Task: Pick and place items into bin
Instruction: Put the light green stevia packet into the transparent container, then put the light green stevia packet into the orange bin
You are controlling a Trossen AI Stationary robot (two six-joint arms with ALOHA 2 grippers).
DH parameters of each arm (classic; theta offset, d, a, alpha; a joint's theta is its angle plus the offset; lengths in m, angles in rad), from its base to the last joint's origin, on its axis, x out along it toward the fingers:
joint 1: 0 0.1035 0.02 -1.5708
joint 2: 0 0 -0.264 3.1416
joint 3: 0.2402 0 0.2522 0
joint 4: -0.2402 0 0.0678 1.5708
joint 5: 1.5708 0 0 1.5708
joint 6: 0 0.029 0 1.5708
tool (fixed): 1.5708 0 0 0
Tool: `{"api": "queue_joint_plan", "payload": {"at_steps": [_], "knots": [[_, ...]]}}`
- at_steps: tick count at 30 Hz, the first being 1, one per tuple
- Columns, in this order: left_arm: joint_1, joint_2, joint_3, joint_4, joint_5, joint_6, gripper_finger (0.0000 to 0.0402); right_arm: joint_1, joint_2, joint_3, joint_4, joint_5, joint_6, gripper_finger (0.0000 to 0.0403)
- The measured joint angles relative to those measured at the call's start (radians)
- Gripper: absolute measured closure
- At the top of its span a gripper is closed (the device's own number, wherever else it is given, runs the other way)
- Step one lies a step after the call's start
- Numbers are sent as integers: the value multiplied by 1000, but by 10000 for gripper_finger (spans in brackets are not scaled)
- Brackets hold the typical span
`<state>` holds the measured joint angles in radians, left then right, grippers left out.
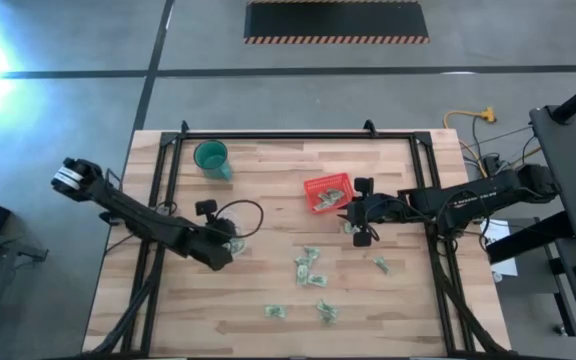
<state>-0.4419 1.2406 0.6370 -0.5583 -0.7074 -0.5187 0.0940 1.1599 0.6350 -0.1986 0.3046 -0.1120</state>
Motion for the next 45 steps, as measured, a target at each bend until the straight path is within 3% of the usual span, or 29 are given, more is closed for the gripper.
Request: {"api": "queue_joint_plan", "payload": {"at_steps": [9,19,21,26,29,37,45], "knots": [[2,13,-7,-2,3,-52,398,0,0,-1,2,0,4,325],[2,42,-7,1,3,-53,313,0,0,-2,1,-5,10,335],[2,40,-3,1,3,-53,300,-1,0,-2,1,-57,23,333],[2,32,27,3,46,-53,286,1,0,-2,1,-357,43,326],[1,32,40,6,65,-53,286,14,16,-11,21,-405,81,326],[1,32,41,11,79,-52,285,28,181,-56,283,-410,-46,335],[1,32,41,16,86,-52,285,28,387,7,374,-411,-45,324]]}}
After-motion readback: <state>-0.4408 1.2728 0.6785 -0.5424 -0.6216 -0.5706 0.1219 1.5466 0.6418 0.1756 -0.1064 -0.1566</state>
